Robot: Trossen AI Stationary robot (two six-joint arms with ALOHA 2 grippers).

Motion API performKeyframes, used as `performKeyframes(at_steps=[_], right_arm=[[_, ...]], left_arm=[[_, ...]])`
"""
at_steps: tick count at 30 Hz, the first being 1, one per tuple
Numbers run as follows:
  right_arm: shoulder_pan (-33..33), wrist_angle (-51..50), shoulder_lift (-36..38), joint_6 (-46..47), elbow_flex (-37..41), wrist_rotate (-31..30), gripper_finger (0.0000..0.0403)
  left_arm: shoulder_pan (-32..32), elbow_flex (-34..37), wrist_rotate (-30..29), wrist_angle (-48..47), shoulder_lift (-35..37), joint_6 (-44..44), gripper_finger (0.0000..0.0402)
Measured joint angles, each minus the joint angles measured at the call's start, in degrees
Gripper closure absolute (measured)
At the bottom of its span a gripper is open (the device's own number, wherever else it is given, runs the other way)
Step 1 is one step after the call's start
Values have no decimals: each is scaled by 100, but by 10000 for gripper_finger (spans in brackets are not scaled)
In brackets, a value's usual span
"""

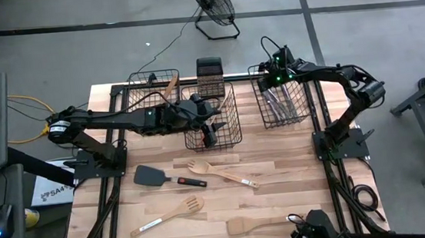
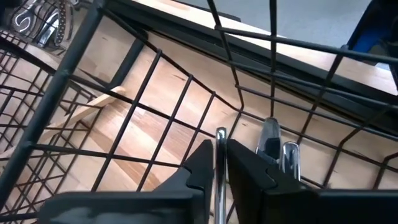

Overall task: Pick & Place Kitchen Items
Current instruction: Put the silver table knife into the right wire basket, then put the black silicone spatula into the middle wire basket

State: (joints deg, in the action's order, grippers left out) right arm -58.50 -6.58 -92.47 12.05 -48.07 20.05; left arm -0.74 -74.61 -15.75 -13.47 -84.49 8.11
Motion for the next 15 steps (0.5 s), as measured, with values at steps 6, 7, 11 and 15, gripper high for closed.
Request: performKeyframes(at_steps=[6,7,11,15], right_arm=[[0,1,4,13,0,-26,313],[0,5,6,13,0,-16,304],[0,17,74,17,0,145,278],[0,25,291,15,-2,127,271]], left_arm=[[1,0,-1,0,0,35,199],[1,0,-2,0,0,55,199],[1,0,-2,0,0,122,199],[0,0,-2,-8,0,122,199]])
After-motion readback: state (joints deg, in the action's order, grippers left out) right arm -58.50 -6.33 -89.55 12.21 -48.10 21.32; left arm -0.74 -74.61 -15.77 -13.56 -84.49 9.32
